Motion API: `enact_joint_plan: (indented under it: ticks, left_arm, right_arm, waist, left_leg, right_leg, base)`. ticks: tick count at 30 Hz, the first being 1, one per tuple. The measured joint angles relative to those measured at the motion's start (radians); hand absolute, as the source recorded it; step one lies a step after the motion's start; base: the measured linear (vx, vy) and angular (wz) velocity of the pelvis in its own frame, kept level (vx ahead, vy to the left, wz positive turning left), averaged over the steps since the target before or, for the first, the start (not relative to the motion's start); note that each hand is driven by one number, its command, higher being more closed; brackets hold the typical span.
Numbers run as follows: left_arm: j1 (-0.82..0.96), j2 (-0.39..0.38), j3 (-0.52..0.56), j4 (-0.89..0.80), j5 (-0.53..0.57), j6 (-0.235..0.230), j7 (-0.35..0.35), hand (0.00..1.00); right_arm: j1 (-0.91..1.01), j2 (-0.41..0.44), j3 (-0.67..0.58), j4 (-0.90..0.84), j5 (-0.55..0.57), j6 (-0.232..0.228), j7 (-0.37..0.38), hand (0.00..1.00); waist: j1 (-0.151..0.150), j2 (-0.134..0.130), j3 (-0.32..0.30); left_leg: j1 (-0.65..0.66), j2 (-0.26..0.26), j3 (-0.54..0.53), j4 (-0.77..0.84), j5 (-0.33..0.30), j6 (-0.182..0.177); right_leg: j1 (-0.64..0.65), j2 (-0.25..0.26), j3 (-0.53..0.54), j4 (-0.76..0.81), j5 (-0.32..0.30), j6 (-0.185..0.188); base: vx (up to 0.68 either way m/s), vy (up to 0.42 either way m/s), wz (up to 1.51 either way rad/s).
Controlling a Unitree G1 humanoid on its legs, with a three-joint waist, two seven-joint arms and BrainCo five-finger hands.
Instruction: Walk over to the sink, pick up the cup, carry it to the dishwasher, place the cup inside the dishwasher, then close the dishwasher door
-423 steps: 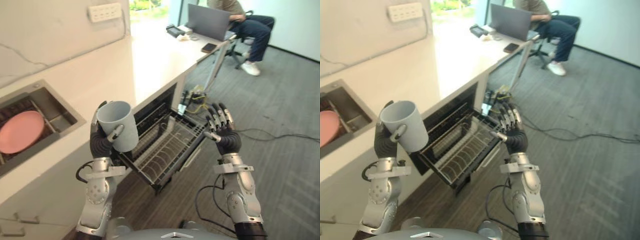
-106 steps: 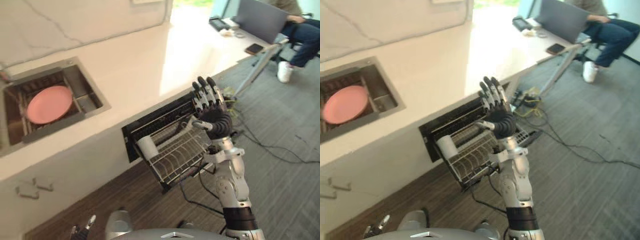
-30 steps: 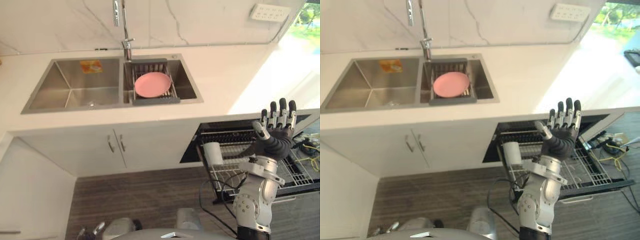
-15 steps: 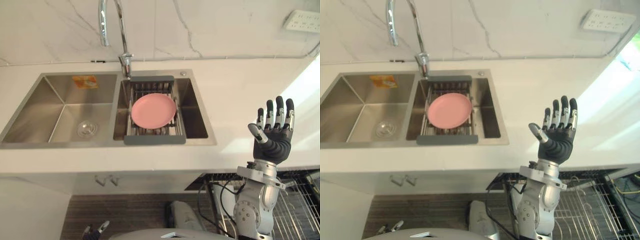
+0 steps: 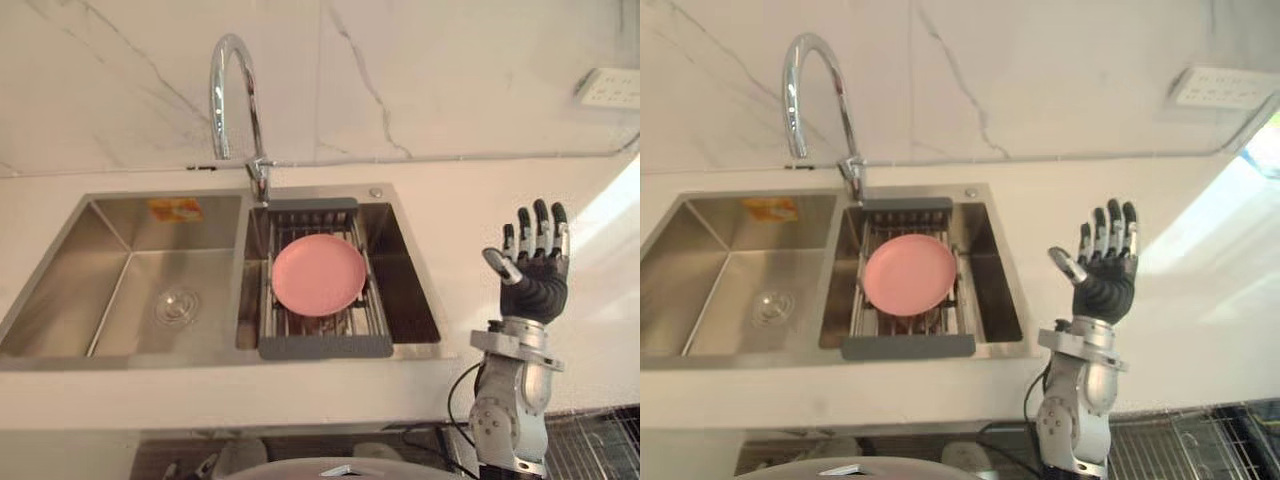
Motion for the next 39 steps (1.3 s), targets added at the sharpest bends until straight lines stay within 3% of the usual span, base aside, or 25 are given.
enact_joint_plan:
  ticks: [2,7,8,15,21,24,29,31,39]
  left_arm:
    - [0.000,0.008,-0.001,-0.001,-0.008,0.001,-0.003,0.00]
    - [-0.009,0.015,-0.014,0.000,-0.008,0.003,-0.005,0.00]
    - [-0.012,0.034,-0.050,0.046,-0.038,0.003,-0.025,0.00]
    - [-0.011,0.032,-0.050,0.039,-0.045,0.004,-0.025,0.00]
    - [-0.009,0.030,-0.049,0.013,-0.095,0.013,-0.024,0.00]
    - [-0.008,0.031,-0.049,-0.001,-0.095,0.014,-0.021,0.00]
    - [-0.009,0.035,-0.049,-0.008,-0.094,0.019,-0.021,0.00]
    - [-0.010,0.037,-0.049,-0.012,-0.094,0.028,-0.023,0.00]
    - [-0.009,0.055,-0.051,-0.011,-0.073,0.055,-0.023,0.00]
  right_arm:
    - [-0.004,0.000,0.000,0.000,0.000,0.000,0.005,0.00]
    - [-0.006,0.000,0.001,-0.001,-0.040,0.001,0.044,0.00]
    - [-0.009,-0.011,0.003,0.045,-0.040,0.022,0.063,0.00]
    - [-0.012,-0.012,0.003,0.044,-0.032,0.023,0.065,0.00]
    - [-0.029,-0.039,0.000,0.039,-0.043,0.066,0.088,0.00]
    - [-0.028,-0.085,0.005,0.028,-0.230,0.082,0.099,0.00]
    - [-0.026,-0.178,0.081,-0.052,-0.702,0.083,0.068,0.00]
    - [-0.026,-0.223,0.113,-0.084,-0.818,0.081,0.081,0.00]
    - [-0.039,-0.328,0.243,-0.094,-1.023,0.085,0.181,0.00]
  waist:
    - [-0.001,-0.013,-0.005]
    - [-0.003,-0.015,-0.006]
    - [0.012,0.002,-0.011]
    - [0.021,0.006,-0.012]
    - [0.030,0.004,-0.013]
    - [0.034,-0.001,-0.015]
    - [0.014,-0.007,-0.015]
    - [0.014,-0.010,-0.018]
    - [0.018,-0.037,-0.026]
  left_leg:
    - [0.031,-0.023,0.009,-0.072,0.027,0.009]
    - [0.072,-0.049,0.000,-0.144,0.048,0.019]
    - [0.123,-0.057,-0.016,-0.254,0.120,0.023]
    - [0.097,-0.055,-0.016,-0.254,0.125,0.024]
    - [0.086,-0.047,-0.004,-0.254,0.131,0.024]
    - [0.089,-0.038,0.015,-0.255,0.126,0.016]
    - [0.120,-0.019,0.034,-0.258,0.123,0.000]
    - [0.123,-0.015,0.041,-0.261,0.120,-0.003]
    - [0.121,-0.011,0.049,-0.263,0.122,-0.010]
  right_leg:
    - [0.016,-0.016,0.004,-0.041,0.017,0.009]
    - [0.048,-0.032,-0.011,-0.080,0.024,0.016]
    - [0.075,-0.026,-0.016,-0.138,0.060,0.029]
    - [0.053,-0.035,-0.039,-0.136,0.061,0.029]
    - [0.046,-0.035,-0.050,-0.147,0.070,0.028]
    - [0.046,-0.053,-0.128,-0.152,0.081,0.036]
    - [0.086,-0.035,-0.120,-0.182,0.108,0.036]
    - [0.085,-0.033,-0.117,-0.183,0.110,0.033]
    - [0.077,-0.032,-0.123,-0.185,0.113,0.029]
  base:
    - [0.15,0.113,-0.05]
    - [0.09,0.041,0.07]
    - [0.00,0.000,0.00]
    - [-0.01,-0.004,0.03]
    - [0.00,-0.004,0.00]
    - [-0.01,-0.017,-0.17]
    - [0.01,-0.033,-0.13]
    - [-0.06,-0.018,-0.09]
    - [-0.03,-0.003,-0.03]
